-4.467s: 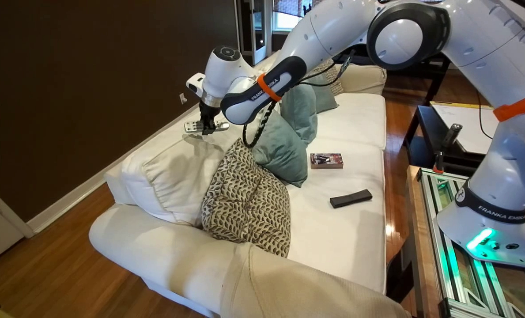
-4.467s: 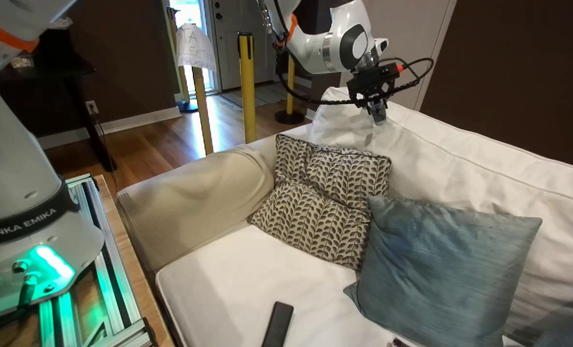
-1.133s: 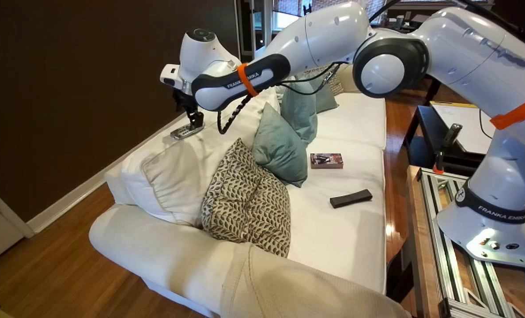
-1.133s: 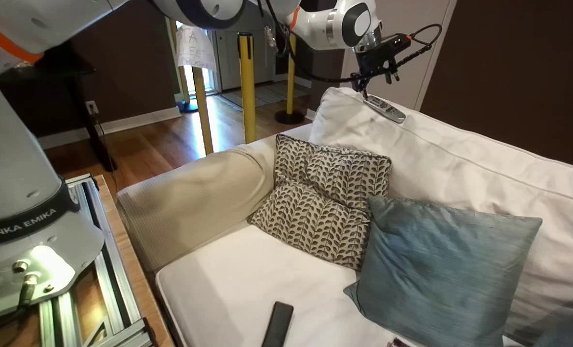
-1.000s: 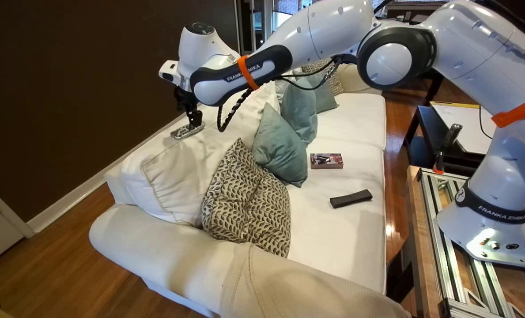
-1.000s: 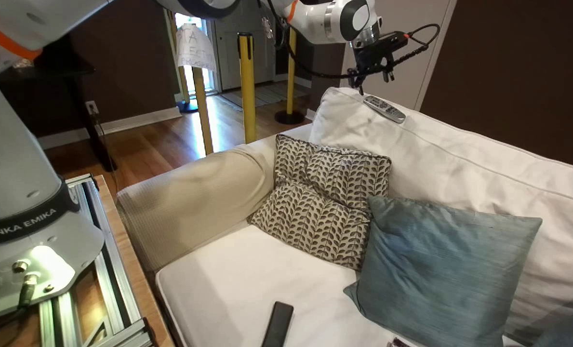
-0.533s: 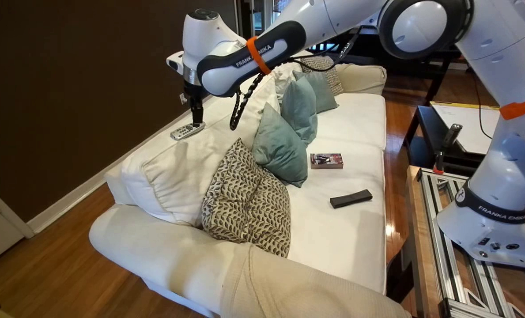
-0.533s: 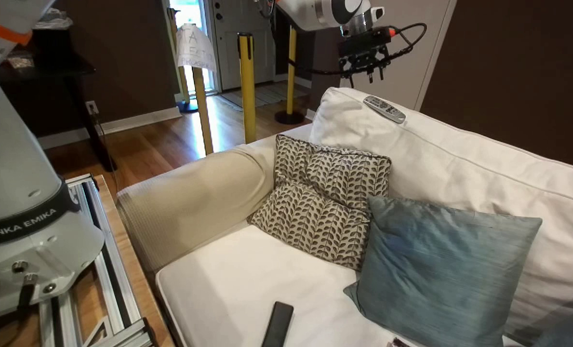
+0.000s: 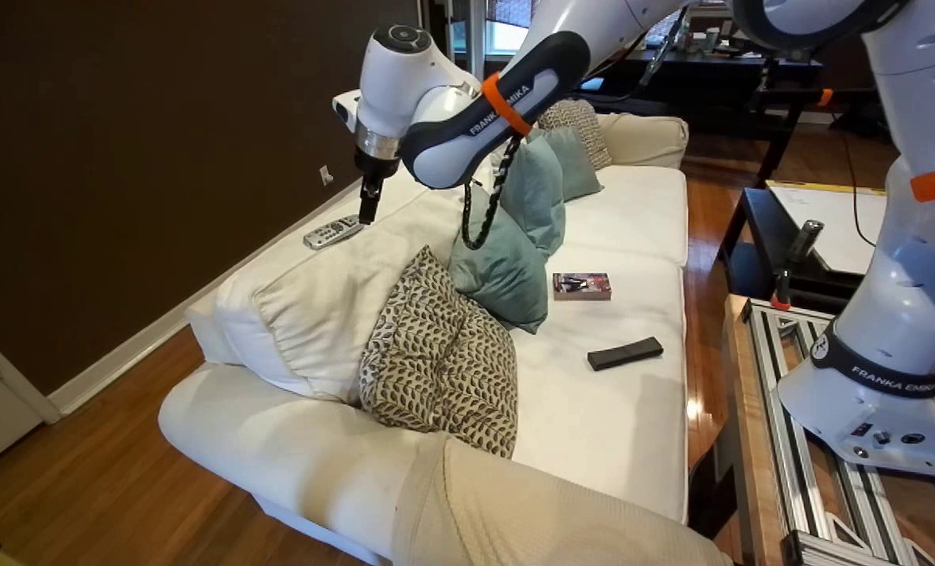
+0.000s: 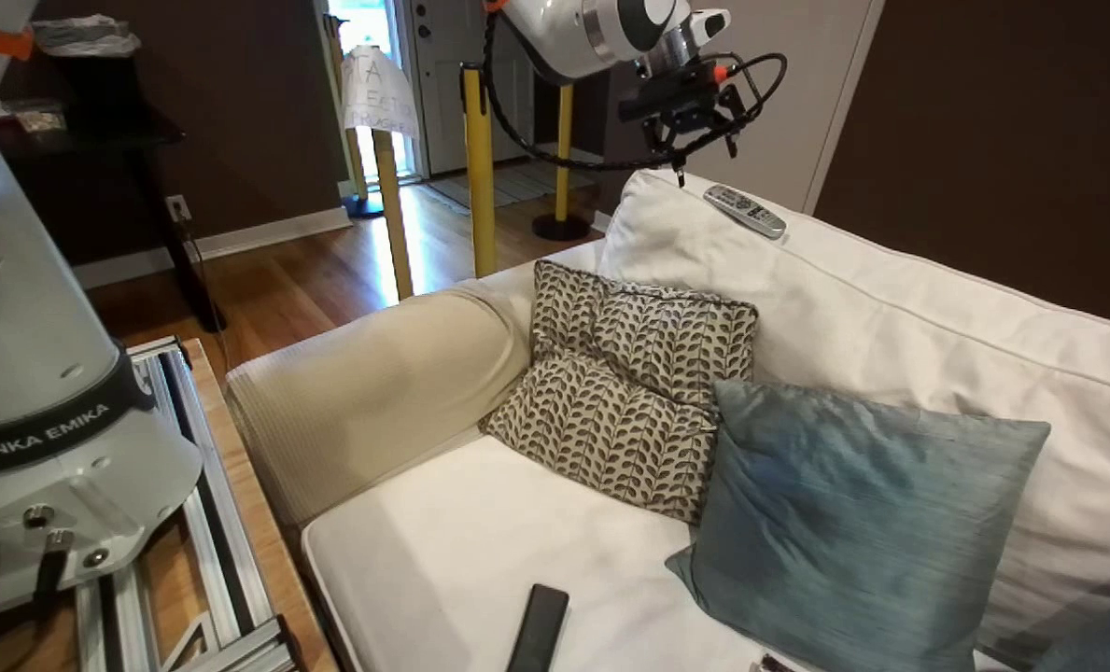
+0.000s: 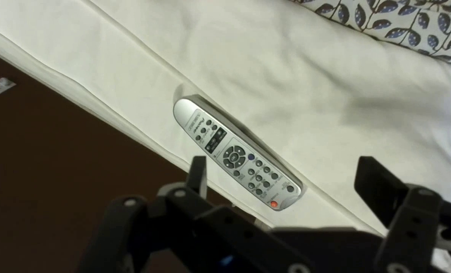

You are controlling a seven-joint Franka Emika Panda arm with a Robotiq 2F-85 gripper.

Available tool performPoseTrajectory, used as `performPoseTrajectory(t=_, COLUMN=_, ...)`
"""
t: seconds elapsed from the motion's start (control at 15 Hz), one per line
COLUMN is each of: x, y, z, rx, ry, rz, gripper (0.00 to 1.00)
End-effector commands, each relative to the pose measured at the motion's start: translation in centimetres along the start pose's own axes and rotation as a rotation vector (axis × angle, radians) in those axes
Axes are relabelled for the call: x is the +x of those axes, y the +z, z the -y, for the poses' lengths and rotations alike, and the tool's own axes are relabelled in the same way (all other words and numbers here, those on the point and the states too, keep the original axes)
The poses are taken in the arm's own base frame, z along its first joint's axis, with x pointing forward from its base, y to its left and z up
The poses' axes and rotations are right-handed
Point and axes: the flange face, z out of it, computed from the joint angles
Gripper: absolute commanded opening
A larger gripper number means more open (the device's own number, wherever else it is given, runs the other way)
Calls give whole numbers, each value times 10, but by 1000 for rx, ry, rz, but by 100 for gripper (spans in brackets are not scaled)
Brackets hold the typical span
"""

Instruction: Move the remote from the arm rest to the backrest of the couch

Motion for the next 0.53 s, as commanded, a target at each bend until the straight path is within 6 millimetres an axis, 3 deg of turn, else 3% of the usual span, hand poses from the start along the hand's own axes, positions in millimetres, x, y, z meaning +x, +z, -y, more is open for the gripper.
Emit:
performPoseTrajectory(t=0.0, x=-27, y=-15, z=9, rx=-45, ry=125, rz=-32, gripper=100)
performPoseTrajectory(t=0.47, x=-49, y=-20, z=21, rx=-56, ry=329, rz=-118, gripper=100)
